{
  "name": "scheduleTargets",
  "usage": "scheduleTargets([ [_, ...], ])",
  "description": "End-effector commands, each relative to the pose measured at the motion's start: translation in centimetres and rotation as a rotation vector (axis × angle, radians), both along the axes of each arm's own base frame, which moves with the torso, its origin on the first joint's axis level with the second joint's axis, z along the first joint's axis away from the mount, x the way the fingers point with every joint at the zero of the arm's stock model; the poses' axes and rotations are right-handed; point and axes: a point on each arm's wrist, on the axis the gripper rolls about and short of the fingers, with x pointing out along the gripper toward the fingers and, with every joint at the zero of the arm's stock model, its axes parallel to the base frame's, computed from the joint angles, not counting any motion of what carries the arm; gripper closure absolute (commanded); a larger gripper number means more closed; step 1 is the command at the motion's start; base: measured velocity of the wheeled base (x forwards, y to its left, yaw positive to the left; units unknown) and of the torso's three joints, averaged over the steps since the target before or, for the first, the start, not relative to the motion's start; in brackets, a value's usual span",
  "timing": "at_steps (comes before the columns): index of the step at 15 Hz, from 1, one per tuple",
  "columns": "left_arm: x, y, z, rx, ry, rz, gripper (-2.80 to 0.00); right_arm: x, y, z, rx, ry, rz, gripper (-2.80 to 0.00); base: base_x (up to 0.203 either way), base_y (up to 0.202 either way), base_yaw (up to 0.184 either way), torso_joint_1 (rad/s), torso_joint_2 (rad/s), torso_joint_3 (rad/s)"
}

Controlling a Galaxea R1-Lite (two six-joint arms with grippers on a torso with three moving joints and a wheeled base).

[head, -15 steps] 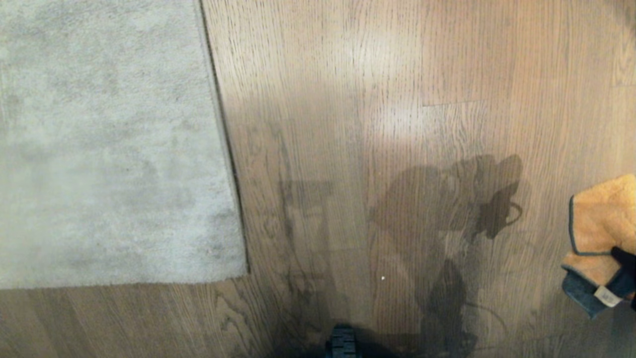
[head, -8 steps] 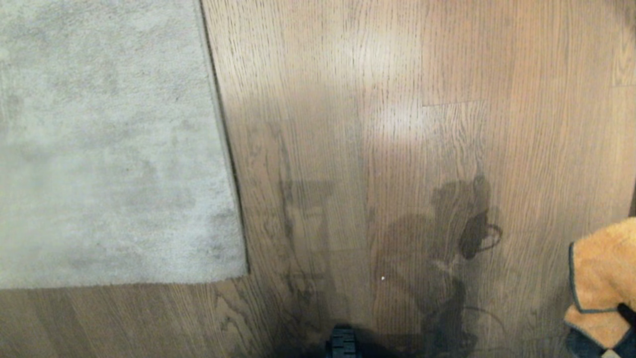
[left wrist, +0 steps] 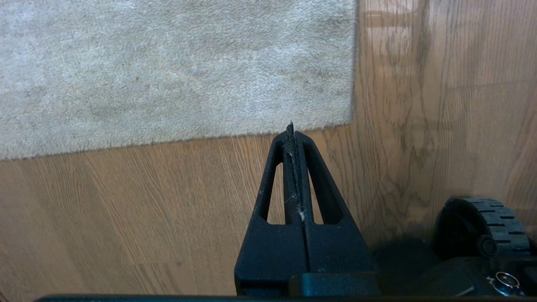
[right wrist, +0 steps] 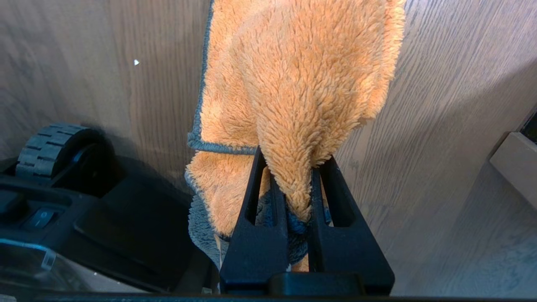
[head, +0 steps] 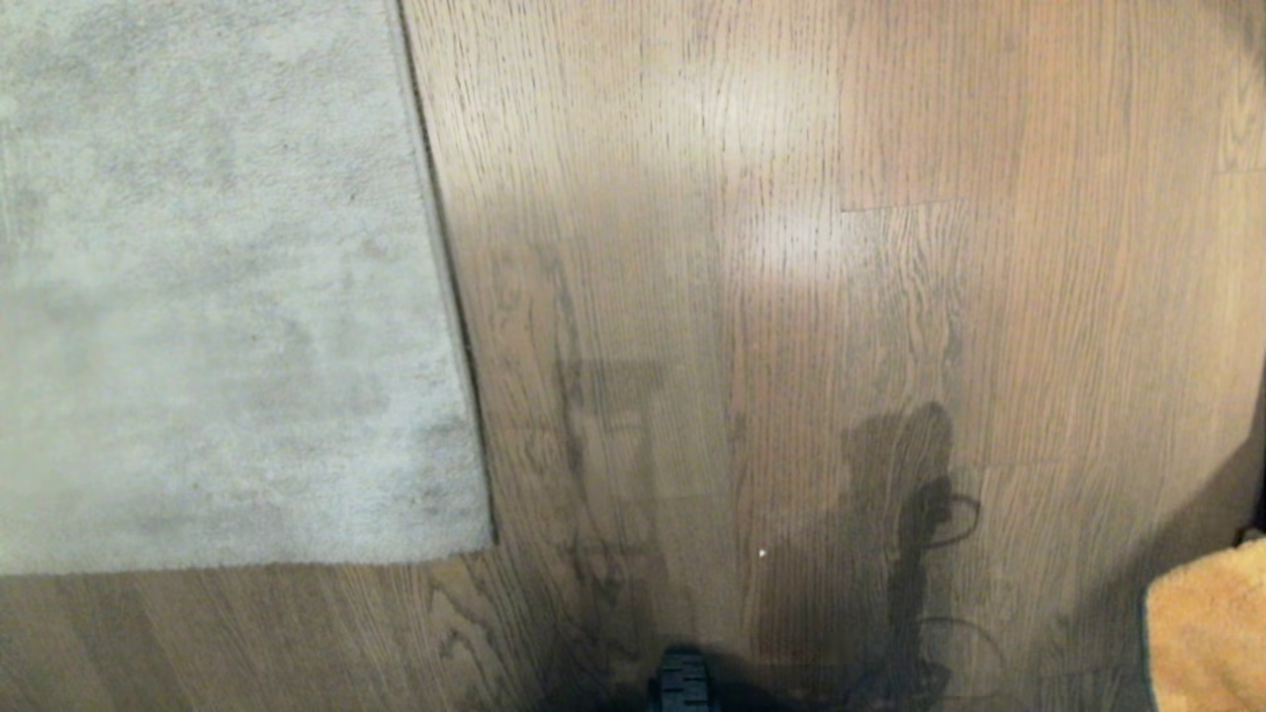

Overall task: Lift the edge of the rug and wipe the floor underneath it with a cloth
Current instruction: Lift up the carpet

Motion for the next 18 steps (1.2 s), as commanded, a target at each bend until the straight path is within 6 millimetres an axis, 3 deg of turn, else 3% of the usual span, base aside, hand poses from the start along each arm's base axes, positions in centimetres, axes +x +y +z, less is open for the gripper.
scheduleTargets([
  [1,0.0,0.0,0.0,0.000,0.000,0.000,0.00,-1.2,0.0,-0.9,0.000,-0.068,0.006,0.00,0.000,0.000,0.000,0.000,0.00,0.000],
  [6,0.0,0.0,0.0,0.000,0.000,0.000,0.00,-2.3,0.0,-1.5,0.008,-0.158,0.006,0.00,0.000,0.000,0.000,0.000,0.00,0.000],
  [18,0.0,0.0,0.0,0.000,0.000,0.000,0.00,-2.3,0.0,-1.5,0.019,-0.155,0.004,0.00,0.000,0.000,0.000,0.000,0.00,0.000],
])
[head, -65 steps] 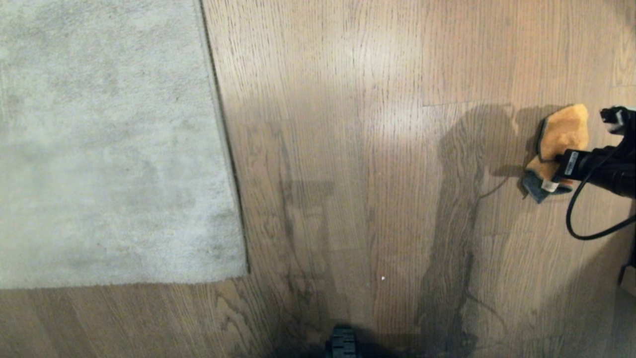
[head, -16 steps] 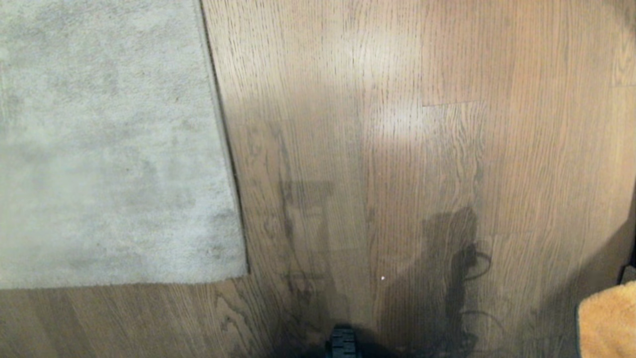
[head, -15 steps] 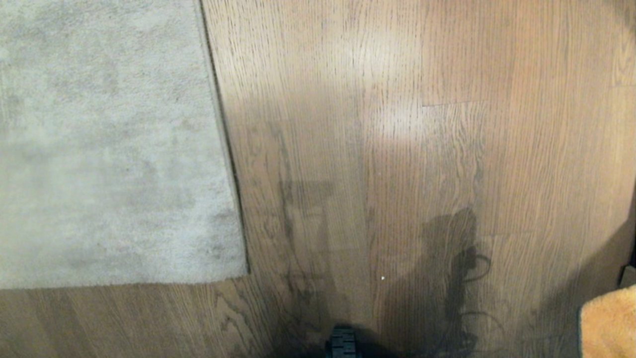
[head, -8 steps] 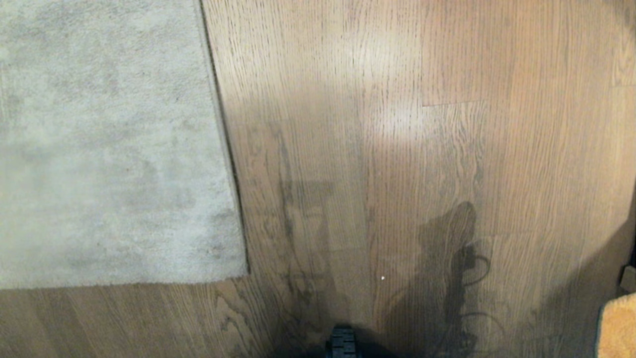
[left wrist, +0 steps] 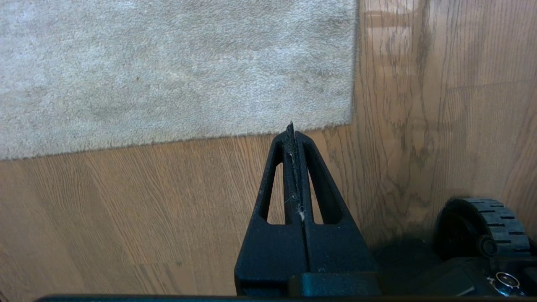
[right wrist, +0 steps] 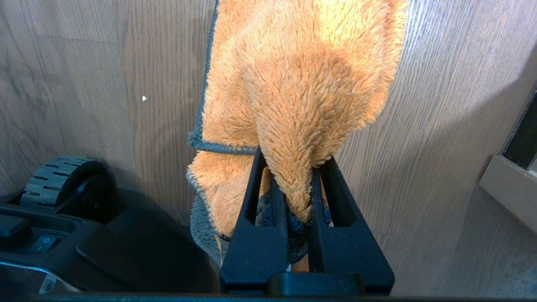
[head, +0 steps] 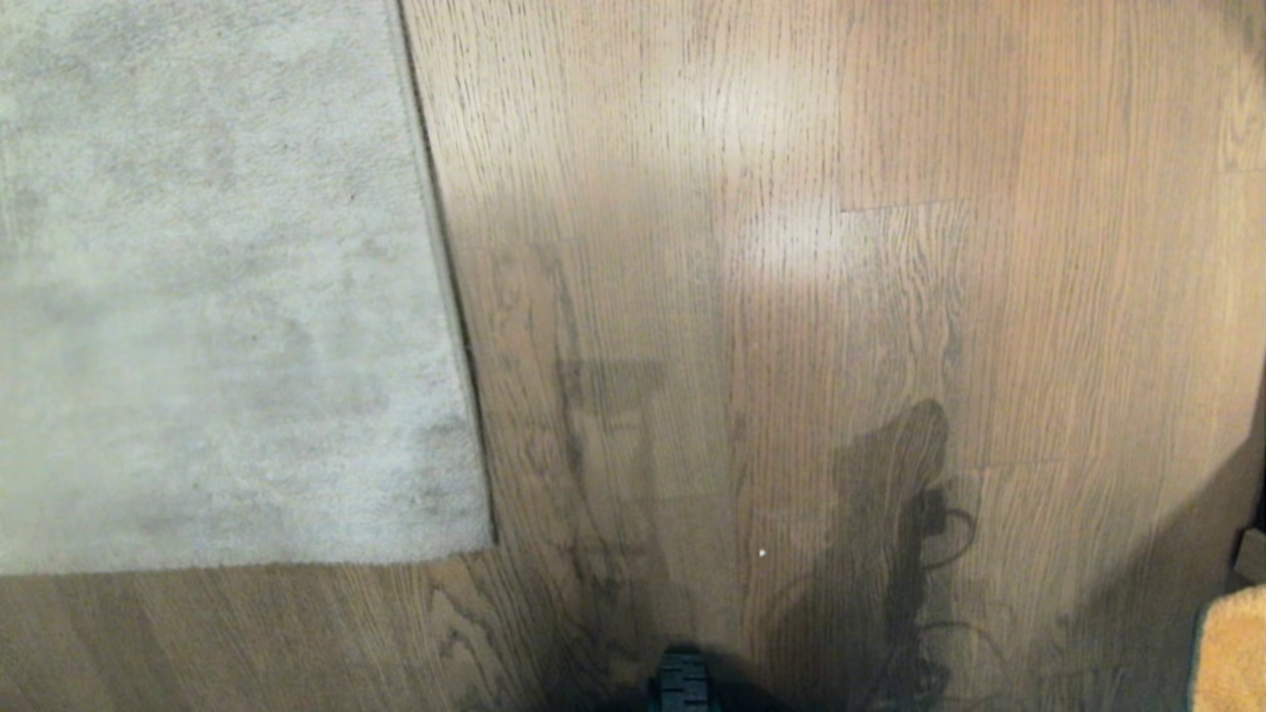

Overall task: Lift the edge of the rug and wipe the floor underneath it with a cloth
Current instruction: Lift up the carpet

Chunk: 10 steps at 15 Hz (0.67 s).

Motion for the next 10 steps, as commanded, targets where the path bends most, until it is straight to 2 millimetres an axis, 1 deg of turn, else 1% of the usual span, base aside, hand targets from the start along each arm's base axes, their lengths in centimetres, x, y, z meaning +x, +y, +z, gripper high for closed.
scheduleTargets([
  [1,-0.01,0.00,0.02,0.001,-0.001,0.000,0.00,0.02,0.00,0.01,-0.001,0.003,0.001,0.00,0.000,0.000,0.000,0.000,0.00,0.000],
  [10,0.00,0.00,-0.01,0.000,0.000,0.000,0.00,0.02,0.00,0.01,-0.001,0.003,0.001,0.00,0.000,0.000,0.000,0.000,0.00,0.000],
])
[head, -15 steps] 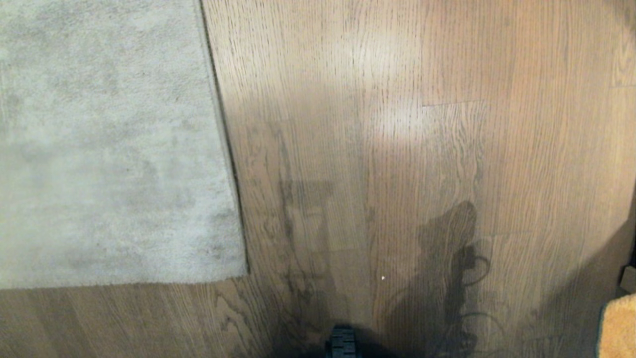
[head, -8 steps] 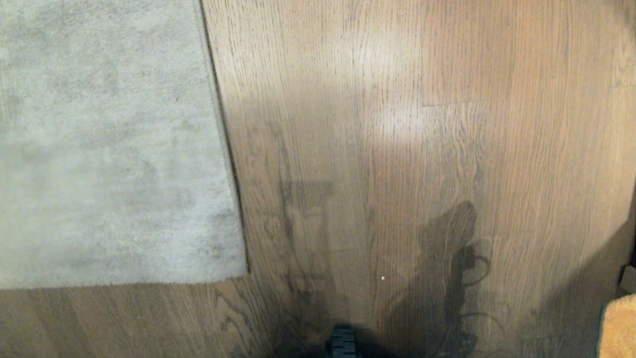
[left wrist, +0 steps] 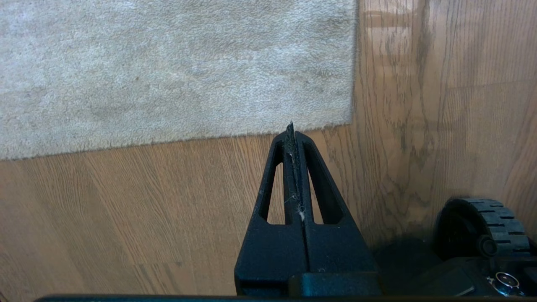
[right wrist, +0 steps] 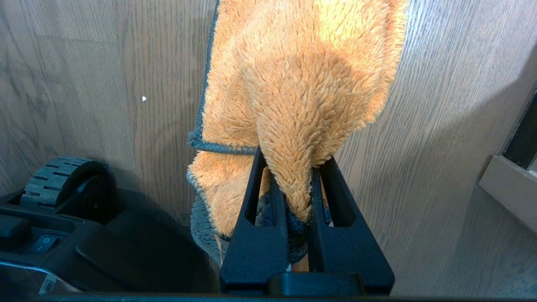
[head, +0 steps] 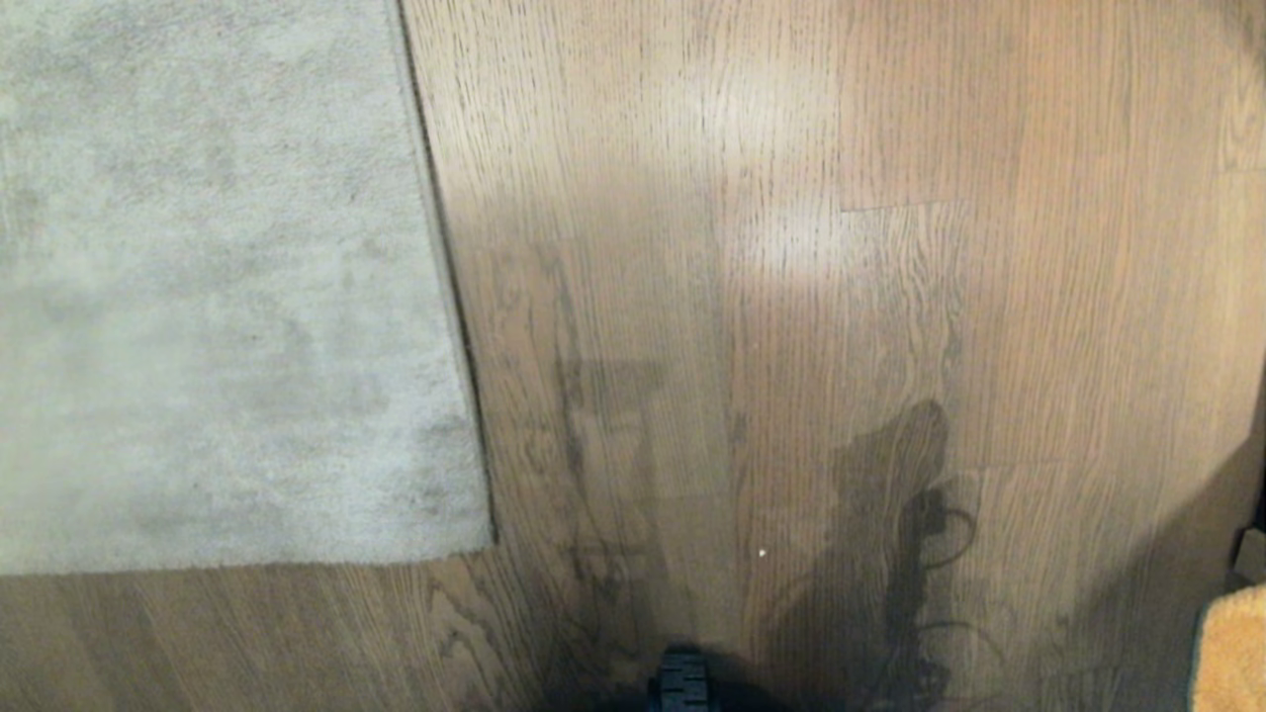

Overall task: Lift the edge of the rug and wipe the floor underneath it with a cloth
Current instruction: Lift up the carpet

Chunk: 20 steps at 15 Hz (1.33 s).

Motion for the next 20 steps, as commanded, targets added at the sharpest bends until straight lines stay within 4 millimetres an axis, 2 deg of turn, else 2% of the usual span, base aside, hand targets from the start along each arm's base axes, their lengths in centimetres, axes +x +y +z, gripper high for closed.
scheduleTargets([
  [1,0.00,0.00,-0.01,0.001,0.000,0.000,0.00,0.03,0.00,0.01,-0.002,0.004,0.001,0.00,0.000,0.000,0.000,0.000,0.00,0.000],
  [20,0.00,0.00,-0.01,0.001,0.000,0.000,0.00,0.03,0.00,0.01,-0.002,0.004,0.001,0.00,0.000,0.000,0.000,0.000,0.00,0.000],
])
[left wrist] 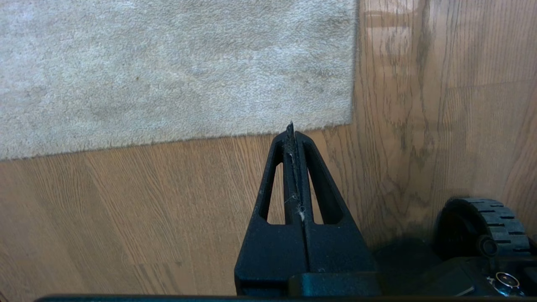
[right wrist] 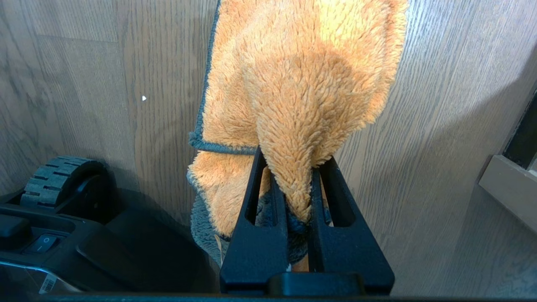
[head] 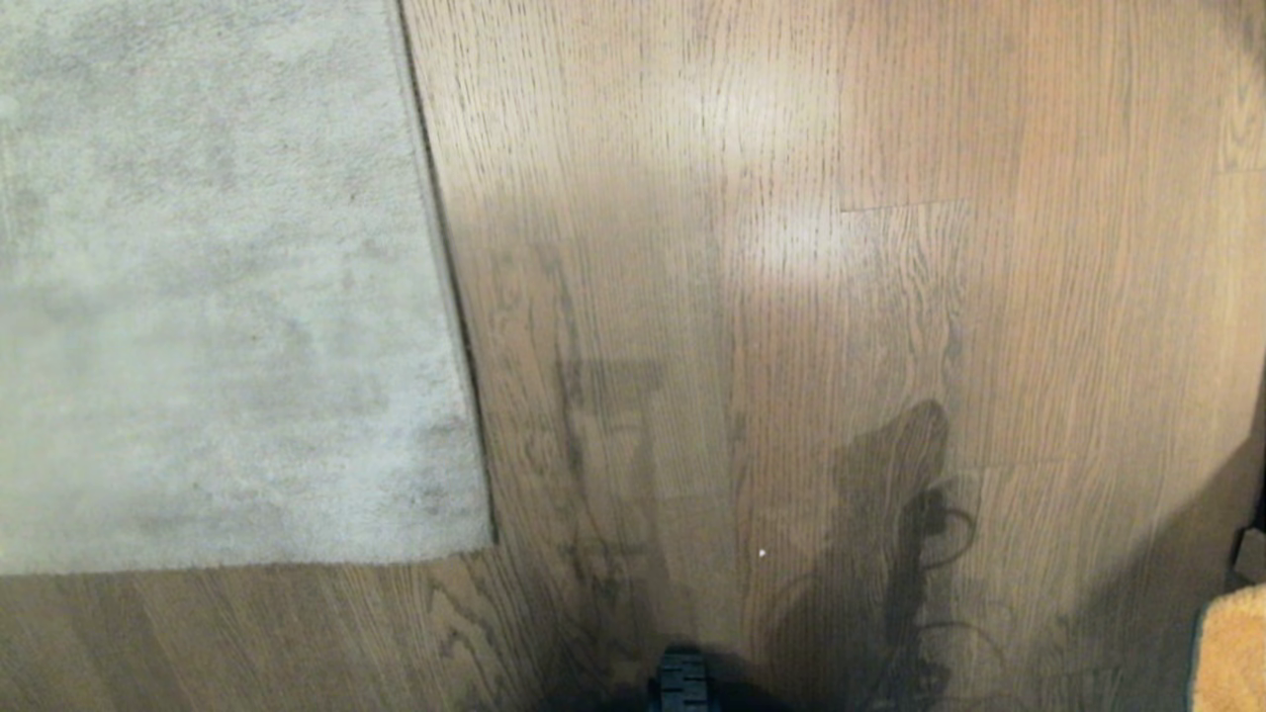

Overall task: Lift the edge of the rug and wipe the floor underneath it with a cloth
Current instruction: Lift up the carpet

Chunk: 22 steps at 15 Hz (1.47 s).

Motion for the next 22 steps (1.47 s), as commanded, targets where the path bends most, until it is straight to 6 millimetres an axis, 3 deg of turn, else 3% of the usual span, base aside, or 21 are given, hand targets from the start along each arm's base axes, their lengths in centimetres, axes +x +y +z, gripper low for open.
scheduleTargets([
  [1,0.00,0.00,0.00,0.000,0.000,0.000,0.00,0.01,0.00,0.00,-0.001,0.002,0.001,0.00,0.000,0.000,0.000,0.000,0.00,0.000],
  [22,-0.01,0.00,0.01,-0.001,0.002,0.001,0.00,0.01,0.00,0.00,-0.001,0.002,0.001,0.00,0.000,0.000,0.000,0.000,0.00,0.000],
])
